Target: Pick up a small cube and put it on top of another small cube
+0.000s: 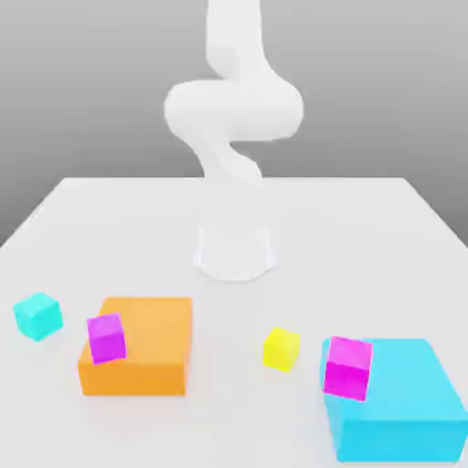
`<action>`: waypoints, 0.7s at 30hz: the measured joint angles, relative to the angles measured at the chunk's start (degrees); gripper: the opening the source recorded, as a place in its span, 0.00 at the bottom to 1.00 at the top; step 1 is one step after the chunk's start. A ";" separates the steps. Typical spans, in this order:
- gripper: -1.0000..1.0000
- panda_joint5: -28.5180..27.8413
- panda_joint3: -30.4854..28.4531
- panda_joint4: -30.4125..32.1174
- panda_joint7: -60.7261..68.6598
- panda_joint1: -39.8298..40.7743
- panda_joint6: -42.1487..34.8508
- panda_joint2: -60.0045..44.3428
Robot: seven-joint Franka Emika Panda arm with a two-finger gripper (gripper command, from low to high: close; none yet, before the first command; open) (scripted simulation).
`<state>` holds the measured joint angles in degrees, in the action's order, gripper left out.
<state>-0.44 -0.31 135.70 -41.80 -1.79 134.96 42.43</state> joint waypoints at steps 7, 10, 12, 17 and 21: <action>0.50 -1.59 -2.00 12.99 13.65 -6.36 10.66 -11.54; 0.50 -2.06 -3.03 18.72 19.98 -9.04 15.25 -16.58; 0.50 -2.29 -3.81 22.72 24.54 -10.93 18.48 -20.16; 0.50 -2.17 -5.36 33.31 37.87 -15.90 28.47 -31.92; 0.50 -0.53 -3.53 34.99 43.43 -16.21 39.03 -45.38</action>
<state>-0.97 -3.84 170.68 1.63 -18.00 173.99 -2.95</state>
